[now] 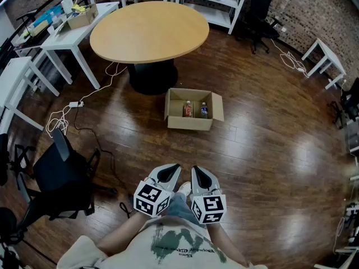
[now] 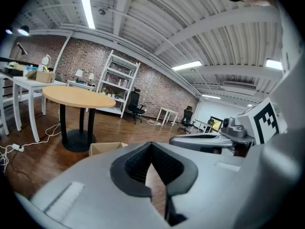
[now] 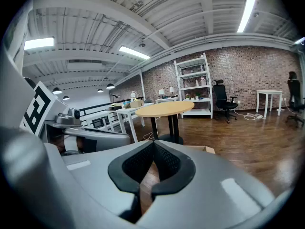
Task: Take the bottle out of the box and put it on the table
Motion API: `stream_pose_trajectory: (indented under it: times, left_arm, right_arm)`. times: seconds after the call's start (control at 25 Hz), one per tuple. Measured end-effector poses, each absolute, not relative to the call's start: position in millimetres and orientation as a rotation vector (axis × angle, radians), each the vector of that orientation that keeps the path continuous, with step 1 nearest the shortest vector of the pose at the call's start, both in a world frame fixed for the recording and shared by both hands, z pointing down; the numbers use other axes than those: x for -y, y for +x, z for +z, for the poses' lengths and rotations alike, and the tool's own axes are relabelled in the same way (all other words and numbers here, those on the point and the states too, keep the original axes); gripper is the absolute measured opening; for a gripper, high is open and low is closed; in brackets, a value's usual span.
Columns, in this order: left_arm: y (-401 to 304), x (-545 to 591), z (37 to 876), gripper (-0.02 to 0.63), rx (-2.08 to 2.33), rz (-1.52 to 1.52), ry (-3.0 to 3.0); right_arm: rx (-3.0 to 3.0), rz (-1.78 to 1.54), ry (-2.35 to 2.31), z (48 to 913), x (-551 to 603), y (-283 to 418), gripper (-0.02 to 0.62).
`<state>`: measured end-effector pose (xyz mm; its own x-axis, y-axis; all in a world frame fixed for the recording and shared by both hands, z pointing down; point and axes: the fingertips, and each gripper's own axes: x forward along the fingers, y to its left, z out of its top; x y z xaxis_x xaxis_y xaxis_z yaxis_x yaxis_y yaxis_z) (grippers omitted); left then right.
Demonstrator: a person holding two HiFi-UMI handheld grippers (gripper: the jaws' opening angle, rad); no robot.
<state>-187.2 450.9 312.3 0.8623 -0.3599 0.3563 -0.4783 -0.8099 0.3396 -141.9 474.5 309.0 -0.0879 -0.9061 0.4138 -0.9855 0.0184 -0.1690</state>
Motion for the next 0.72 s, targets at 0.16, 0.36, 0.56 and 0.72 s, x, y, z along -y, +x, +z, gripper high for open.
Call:
stream_pose_trajectory:
  times: [0.16,0.36,0.56,0.72]
  left_arm:
    - [-149.6,-428.4,309.9,-0.026,0.614,0.407,2.626]
    - [-102.6,-399.1,296.6,-0.026,0.605,0.429,2.665]
    - [-70.1,-382.9,288.9,-0.026,0.627,0.429,2.681]
    - [-56.7,-380.4,294.3,-0.026,0.632,0.436,2.668]
  right_arm:
    - [2.102,0.642,1.977,312.2,-455.8,-106.4,0.0]
    - [2.146,0.629,1.991,302.8,-426.2,-66.2,0.0]
    - [2.171,0.607,2.001,296.8,-407.6,-29.3,0.0]
    - [2.167,0.619,2.003,302.2,-404.3,-12.9,0.0]
